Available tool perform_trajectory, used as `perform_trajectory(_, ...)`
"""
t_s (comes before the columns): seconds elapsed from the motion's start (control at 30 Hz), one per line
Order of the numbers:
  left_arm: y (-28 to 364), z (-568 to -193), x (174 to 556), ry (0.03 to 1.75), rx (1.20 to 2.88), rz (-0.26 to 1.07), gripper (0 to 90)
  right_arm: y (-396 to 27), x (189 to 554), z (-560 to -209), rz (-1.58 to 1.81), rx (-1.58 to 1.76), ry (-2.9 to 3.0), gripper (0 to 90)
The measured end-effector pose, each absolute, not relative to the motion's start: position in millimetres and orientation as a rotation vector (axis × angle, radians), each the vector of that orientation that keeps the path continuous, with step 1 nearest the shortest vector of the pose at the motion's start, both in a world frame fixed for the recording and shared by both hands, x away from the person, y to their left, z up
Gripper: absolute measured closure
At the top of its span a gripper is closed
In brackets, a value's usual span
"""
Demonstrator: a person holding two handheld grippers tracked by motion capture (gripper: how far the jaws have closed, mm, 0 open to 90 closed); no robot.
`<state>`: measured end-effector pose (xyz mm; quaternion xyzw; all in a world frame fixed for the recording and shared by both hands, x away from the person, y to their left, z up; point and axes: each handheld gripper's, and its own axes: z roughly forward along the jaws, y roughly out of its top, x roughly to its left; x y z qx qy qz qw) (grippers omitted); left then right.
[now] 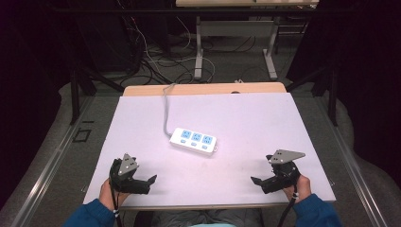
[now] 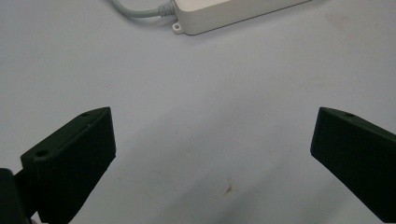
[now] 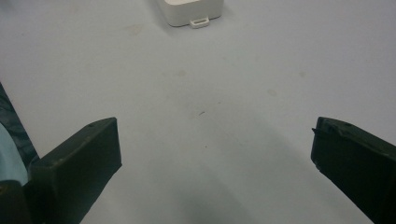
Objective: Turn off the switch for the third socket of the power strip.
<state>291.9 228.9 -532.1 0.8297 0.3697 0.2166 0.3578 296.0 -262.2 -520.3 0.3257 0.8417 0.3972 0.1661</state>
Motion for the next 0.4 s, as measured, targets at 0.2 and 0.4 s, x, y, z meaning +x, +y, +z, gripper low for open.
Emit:
perform_trajectory(0.2, 229.2, -531.6, 293.0, 0.951, 2.146, 0.565, 0.1, -262.9, 296.2, -519.9, 1.128, 0.923, 2.411, 1.2)
perform_trajectory(0.4, 229.4, -530.7, 293.5, 0.948, 2.151, 0.559, 0.1, -262.9, 296.3, -519.9, 1.126, 0.925, 2.407, 1.1)
